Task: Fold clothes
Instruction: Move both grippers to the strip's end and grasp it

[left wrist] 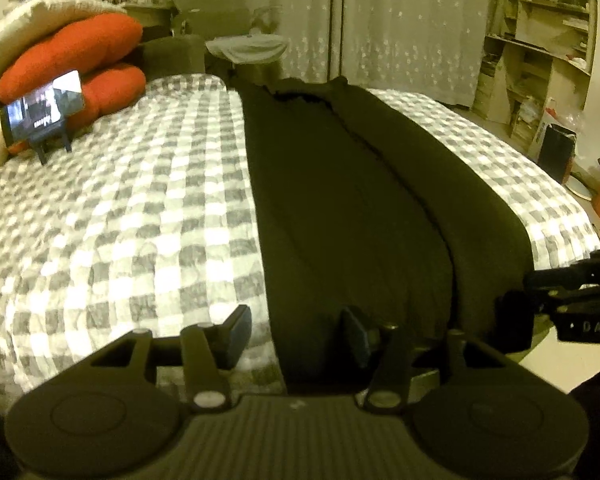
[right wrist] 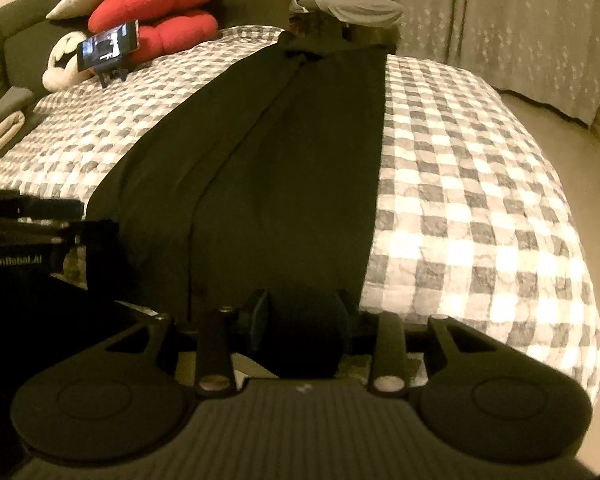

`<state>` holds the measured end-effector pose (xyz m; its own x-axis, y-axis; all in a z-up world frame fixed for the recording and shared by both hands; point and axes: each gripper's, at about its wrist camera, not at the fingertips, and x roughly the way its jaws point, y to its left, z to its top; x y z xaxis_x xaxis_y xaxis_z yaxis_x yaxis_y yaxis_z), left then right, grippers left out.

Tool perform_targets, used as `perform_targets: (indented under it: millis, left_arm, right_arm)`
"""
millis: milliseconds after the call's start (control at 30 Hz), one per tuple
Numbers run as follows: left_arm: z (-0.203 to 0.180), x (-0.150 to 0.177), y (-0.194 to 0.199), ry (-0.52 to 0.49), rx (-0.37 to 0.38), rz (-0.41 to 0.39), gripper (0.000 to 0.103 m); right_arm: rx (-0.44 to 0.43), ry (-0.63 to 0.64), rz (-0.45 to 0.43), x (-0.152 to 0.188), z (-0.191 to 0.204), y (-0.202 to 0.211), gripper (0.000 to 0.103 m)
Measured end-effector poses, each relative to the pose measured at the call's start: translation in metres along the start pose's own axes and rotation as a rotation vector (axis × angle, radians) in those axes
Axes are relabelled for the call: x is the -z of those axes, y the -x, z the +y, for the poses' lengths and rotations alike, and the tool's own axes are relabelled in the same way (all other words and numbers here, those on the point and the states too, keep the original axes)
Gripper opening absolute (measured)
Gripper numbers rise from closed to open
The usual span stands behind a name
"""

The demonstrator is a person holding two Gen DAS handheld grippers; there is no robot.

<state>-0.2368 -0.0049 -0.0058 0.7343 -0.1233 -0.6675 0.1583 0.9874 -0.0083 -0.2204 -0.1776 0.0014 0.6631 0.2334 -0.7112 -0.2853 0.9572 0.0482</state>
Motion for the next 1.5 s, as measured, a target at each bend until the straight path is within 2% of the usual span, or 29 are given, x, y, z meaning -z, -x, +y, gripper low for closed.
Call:
perform_targets:
  millis: [267, 600, 867, 1000, 1133, 1500]
  left_arm:
    - [0.014, 0.003, -0.020, 0.116, 0.028, 0.111, 0.053]
    - [0.022, 0.005, -0.018, 0.176, 0.049, 0.112, 0.053]
    - [0.021, 0.007, -0.019, 0.143, 0.060, 0.099, 0.053]
    - [0.023, 0.007, -0.024, 0.139, 0.070, 0.121, 0.053]
    - [0.034, 0.006, -0.026, 0.214, 0.100, 0.134, 0.053]
    - [0.035, 0.014, -0.042, 0.232, 0.121, 0.207, 0.053]
  right_arm:
    - [0.009, -0.082, 0.008, 0.005, -0.021, 0.007, 0.039]
    - [-0.079, -0.201, 0.009, 0.008, -0.041, 0.012, 0.039]
    - [-0.123, -0.221, 0.012, 0.009, -0.044, 0.016, 0.042]
    - [-0.130, -0.230, 0.020, 0.008, -0.047, 0.014, 0.042]
    - [-0.155, -0.241, 0.021, 0.008, -0.049, 0.014, 0.042]
    - [-0.207, -0.237, 0.078, 0.010, -0.052, -0.006, 0.042]
